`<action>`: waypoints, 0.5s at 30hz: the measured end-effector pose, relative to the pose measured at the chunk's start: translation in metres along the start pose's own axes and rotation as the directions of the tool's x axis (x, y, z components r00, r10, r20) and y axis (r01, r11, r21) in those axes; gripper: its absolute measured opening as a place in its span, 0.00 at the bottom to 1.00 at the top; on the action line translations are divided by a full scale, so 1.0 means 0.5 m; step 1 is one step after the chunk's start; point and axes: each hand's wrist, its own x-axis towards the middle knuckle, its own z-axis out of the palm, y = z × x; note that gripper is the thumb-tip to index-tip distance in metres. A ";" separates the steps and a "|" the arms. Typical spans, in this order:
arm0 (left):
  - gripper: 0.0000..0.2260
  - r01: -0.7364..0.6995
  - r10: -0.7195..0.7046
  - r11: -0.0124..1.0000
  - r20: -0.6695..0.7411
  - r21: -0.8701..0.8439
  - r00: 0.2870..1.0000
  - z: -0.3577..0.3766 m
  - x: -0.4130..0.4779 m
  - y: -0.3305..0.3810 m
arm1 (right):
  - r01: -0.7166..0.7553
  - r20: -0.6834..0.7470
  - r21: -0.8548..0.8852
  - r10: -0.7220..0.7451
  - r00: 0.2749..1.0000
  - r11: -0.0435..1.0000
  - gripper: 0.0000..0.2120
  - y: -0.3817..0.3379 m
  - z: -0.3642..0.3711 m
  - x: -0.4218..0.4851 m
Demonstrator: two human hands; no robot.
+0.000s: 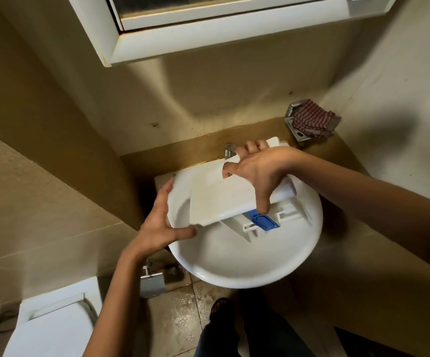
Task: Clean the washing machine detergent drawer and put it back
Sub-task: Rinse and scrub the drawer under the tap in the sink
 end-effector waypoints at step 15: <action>0.67 -0.062 0.012 0.869 0.104 0.491 0.995 0.075 0.048 0.027 | 0.177 0.249 -0.324 -0.096 0.964 0.929 0.53 -0.139 -0.075 0.089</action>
